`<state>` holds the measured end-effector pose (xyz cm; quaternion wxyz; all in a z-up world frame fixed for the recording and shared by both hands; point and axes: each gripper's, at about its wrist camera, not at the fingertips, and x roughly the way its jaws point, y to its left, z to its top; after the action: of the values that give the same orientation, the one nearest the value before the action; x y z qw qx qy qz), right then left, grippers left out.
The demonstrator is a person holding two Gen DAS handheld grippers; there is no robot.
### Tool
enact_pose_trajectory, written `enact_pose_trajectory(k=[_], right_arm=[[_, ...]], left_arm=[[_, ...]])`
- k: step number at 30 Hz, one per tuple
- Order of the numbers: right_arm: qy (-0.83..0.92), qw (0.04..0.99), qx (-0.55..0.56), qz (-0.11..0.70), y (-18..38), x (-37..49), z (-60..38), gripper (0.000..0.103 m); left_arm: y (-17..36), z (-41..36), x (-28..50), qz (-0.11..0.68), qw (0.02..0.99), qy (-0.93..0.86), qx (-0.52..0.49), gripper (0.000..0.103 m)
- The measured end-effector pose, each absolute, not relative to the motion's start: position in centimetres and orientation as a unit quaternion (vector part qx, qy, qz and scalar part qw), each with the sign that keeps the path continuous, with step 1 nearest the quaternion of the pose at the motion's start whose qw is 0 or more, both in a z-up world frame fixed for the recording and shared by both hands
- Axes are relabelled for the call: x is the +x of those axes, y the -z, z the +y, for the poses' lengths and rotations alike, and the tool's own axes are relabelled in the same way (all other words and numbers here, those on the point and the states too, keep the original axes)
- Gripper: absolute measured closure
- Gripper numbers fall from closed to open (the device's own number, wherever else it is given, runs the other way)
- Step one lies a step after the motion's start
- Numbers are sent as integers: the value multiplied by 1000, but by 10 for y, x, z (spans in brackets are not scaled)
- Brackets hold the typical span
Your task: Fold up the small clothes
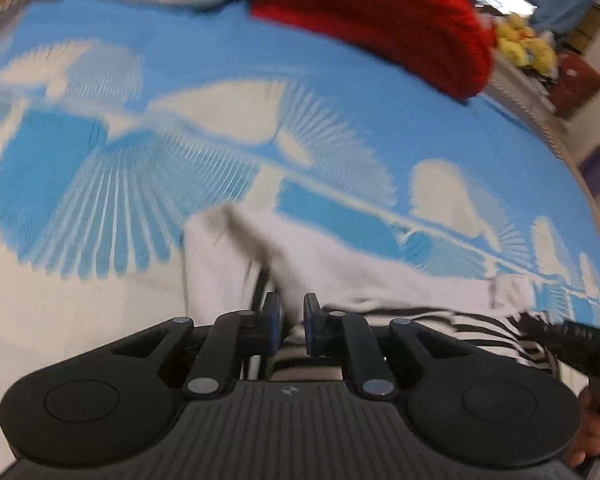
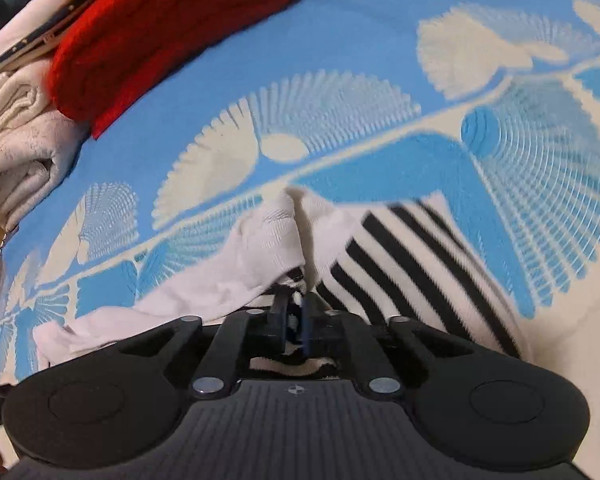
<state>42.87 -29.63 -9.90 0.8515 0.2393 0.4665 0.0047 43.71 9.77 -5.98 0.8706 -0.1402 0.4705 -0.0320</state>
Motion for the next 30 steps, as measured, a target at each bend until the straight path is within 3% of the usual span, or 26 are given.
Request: enact_pose_trajectory(k=[3, 7, 10, 13, 17, 19, 21, 23, 26, 30], right_arm=[[-2, 863, 248, 440, 74, 425, -301, 88], [-41, 881, 249, 400, 38, 408, -311, 86], [-114, 866, 239, 424, 37, 395, -309, 75], [-108, 848, 152, 496, 60, 381, -300, 72], [-60, 841, 154, 514, 77, 361, -316, 71], [-75, 856, 173, 481, 64, 348, -319, 71], [-95, 870, 168, 455, 57, 336, -313, 71], [-97, 860, 140, 481, 65, 333, -303, 71], [-26, 853, 127, 506, 59, 316, -303, 70], [-47, 908, 106, 402, -36, 264, -308, 69]], left_arm=[[36, 93, 429, 454, 877, 84, -130, 90], [39, 88, 414, 488, 845, 174, -132, 88], [69, 87, 410, 544, 816, 177, -80, 85], [93, 102, 408, 588, 795, 125, -85, 94], [56, 95, 395, 529, 829, 154, -98, 84], [58, 87, 389, 527, 823, 179, -113, 71], [85, 74, 383, 566, 805, 162, -77, 69], [93, 67, 371, 573, 809, 121, -38, 73], [49, 61, 351, 531, 837, 125, -40, 72], [-26, 71, 308, 441, 889, 112, -42, 70]])
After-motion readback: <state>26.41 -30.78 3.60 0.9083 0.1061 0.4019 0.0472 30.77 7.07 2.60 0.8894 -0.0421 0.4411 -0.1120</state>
